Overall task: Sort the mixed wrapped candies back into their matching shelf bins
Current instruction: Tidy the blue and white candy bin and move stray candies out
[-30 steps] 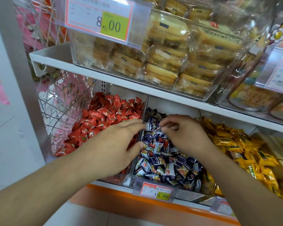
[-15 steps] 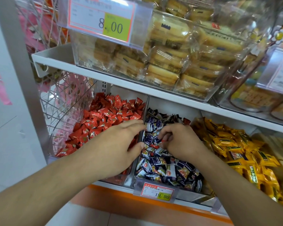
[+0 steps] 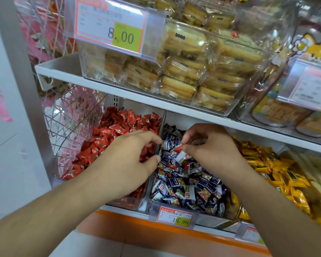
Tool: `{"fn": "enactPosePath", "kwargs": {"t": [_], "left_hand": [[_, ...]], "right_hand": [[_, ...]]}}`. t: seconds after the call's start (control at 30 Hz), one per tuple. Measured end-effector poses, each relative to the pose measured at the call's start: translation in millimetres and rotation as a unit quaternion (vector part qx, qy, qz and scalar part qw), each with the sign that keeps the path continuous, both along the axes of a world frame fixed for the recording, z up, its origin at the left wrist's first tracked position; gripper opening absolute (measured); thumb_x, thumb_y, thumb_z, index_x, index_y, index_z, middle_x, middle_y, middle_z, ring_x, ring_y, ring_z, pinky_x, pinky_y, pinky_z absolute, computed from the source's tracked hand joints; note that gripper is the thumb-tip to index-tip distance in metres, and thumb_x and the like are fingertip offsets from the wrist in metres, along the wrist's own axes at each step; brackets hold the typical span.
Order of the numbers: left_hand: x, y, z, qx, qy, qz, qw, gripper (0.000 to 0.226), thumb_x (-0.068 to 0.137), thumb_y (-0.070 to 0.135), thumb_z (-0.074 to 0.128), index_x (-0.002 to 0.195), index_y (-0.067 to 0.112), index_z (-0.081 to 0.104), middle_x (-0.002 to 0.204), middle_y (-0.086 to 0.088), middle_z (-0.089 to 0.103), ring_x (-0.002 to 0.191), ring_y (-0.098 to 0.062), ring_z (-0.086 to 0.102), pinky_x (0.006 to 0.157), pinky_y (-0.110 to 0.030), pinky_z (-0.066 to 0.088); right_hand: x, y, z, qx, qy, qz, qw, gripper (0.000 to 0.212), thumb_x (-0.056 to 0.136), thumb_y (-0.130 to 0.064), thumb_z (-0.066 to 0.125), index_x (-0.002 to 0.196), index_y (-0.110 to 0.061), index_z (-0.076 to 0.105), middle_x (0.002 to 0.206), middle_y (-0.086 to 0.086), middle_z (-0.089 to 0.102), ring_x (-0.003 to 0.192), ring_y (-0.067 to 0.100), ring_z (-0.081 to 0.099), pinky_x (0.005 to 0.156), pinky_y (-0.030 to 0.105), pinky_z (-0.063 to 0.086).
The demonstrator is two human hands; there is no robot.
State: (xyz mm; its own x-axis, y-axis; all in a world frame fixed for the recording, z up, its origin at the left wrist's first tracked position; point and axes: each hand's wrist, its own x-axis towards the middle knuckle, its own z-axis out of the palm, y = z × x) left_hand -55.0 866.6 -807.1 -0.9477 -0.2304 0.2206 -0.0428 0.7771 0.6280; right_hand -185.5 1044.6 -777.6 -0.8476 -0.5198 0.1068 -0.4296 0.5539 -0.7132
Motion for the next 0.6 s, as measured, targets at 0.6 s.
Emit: {"fn": "enactPosePath", "kwargs": {"t": [0.6], "left_hand": [[1.0, -1.9, 8.4, 0.107, 0.06, 0.012, 0.992, 0.017, 0.087, 0.04, 0.078, 0.101, 0.045, 0.07, 0.097, 0.026, 0.07, 0.096, 0.005, 0.065, 0.088, -0.03, 0.055]], "right_hand": [[21.1, -16.8, 2.3, -0.214, -0.2, 0.065, 0.954, 0.019, 0.082, 0.001, 0.082, 0.095, -0.012, 0.075, 0.092, 0.007, 0.076, 0.091, 0.027, 0.075, 0.089, 0.044, 0.061]]}}
